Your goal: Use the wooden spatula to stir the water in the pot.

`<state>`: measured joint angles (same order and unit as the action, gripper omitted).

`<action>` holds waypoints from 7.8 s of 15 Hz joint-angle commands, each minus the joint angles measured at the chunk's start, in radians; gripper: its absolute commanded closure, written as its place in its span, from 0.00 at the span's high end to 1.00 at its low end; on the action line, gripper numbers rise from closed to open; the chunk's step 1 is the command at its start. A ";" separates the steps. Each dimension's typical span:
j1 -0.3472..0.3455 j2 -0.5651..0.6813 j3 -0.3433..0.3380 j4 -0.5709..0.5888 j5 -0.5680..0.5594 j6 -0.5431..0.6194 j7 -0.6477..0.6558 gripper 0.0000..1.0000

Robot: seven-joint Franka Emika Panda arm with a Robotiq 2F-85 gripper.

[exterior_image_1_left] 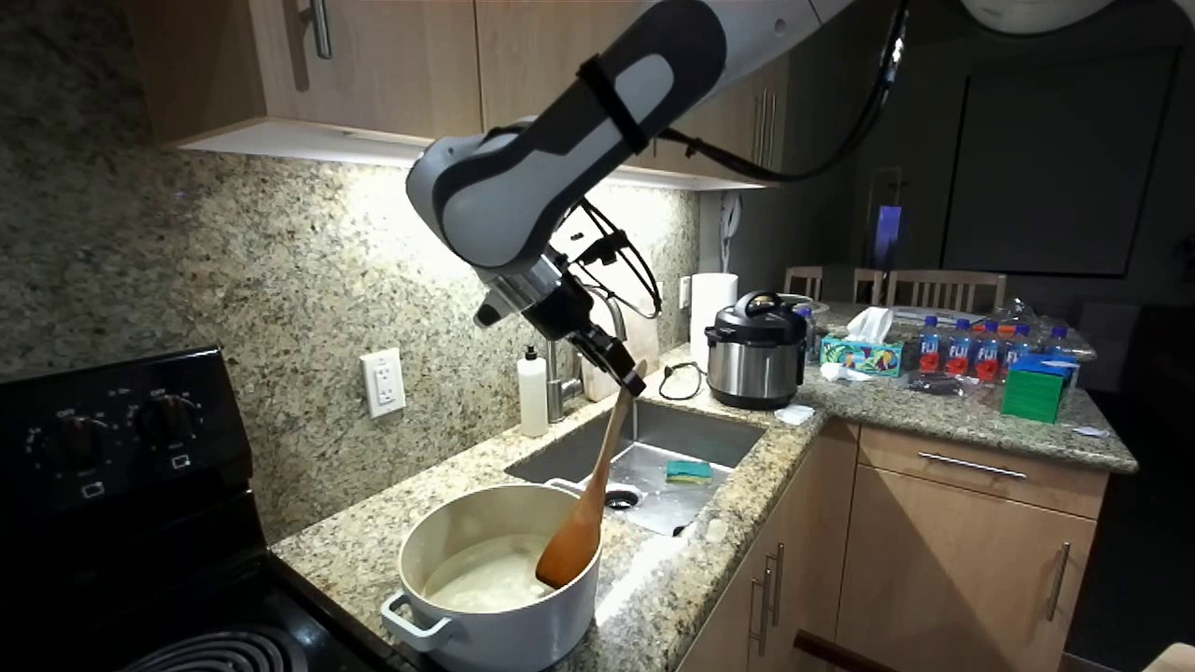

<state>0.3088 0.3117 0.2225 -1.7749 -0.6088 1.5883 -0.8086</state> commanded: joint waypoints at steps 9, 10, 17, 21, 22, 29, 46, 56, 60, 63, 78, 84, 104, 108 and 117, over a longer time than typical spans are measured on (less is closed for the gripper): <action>0.044 0.160 0.080 0.096 -0.124 0.111 -0.126 0.07; 0.046 0.172 0.081 0.107 -0.122 0.134 -0.138 0.07; 0.045 0.219 0.047 0.194 -0.097 0.141 -0.122 0.07; 0.030 0.189 0.014 0.187 -0.088 0.132 -0.066 0.07; 0.028 0.178 0.006 0.181 -0.092 0.125 -0.047 0.07; 0.039 0.143 -0.014 0.163 -0.131 -0.020 0.007 0.07; 0.116 0.332 0.065 0.303 -0.207 -0.001 -0.163 0.07; 0.084 0.313 0.022 0.342 -0.169 -0.008 -0.050 0.07; 0.068 0.289 0.016 0.314 -0.169 -0.008 -0.041 0.07; 0.061 0.257 0.006 0.283 -0.177 -0.027 -0.021 0.07; 0.095 0.236 0.064 0.214 -0.267 -0.161 -0.186 0.07; 0.097 0.312 0.088 0.278 -0.255 0.001 -0.269 0.07; 0.104 0.191 0.006 0.230 -0.279 -0.139 -0.155 0.07; 0.138 0.225 0.032 0.237 -0.330 -0.227 -0.197 0.07; 0.188 0.339 0.100 0.279 -0.429 -0.152 -0.318 0.07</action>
<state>0.4930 0.6182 0.3083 -1.5269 -0.9948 1.4032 -1.0593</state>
